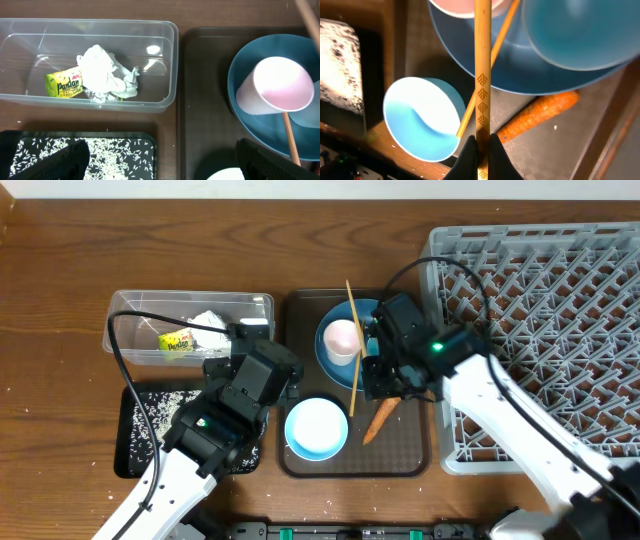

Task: Sort waste into correct bins and load items into the dishwasher rack
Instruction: 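Carry the chopstick right and insert it upright into the grey rack, then release the chopstick and move the right gripper back to the plate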

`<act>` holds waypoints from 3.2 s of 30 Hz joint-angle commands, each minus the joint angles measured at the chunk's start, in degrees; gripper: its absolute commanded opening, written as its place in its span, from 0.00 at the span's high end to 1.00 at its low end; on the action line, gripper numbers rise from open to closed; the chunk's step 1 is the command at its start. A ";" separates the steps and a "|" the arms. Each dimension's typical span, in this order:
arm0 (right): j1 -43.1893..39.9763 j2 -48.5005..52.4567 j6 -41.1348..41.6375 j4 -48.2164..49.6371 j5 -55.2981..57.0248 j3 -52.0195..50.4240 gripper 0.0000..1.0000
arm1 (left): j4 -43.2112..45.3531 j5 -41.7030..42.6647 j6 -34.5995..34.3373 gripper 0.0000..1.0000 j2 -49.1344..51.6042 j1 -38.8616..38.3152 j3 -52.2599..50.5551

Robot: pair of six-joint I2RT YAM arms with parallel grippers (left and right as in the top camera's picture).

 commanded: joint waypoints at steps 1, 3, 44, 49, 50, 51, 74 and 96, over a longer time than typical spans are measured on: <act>-0.59 -3.54 -0.02 -1.42 4.57 0.98 0.99 | -0.15 -0.72 0.76 0.05 0.22 0.24 1.11; -1.49 -5.70 -0.02 -2.78 7.10 0.98 0.99 | -0.15 -0.72 0.79 0.05 0.22 0.24 1.11; -22.38 1.44 -17.84 -9.53 18.51 0.68 0.79 | -0.13 -0.72 0.76 0.05 0.22 0.24 1.11; -22.38 1.44 -16.94 -9.66 18.43 0.68 0.74 | -0.13 -0.72 0.76 0.04 0.22 0.24 1.11; -22.36 1.44 -16.48 -9.75 18.14 0.68 0.74 | -0.13 -0.72 0.76 0.05 0.22 0.24 1.11; -22.36 1.44 -16.00 -9.77 17.57 0.70 0.74 | -0.13 -0.72 0.76 0.05 0.22 0.24 1.11; -8.20 1.49 9.64 0.72 -11.50 0.68 0.45 | -0.13 -0.72 0.76 0.05 0.22 0.24 1.11; 2.32 7.63 22.10 2.58 1.97 0.68 0.58 | -0.13 -0.72 0.76 0.05 0.22 0.24 1.11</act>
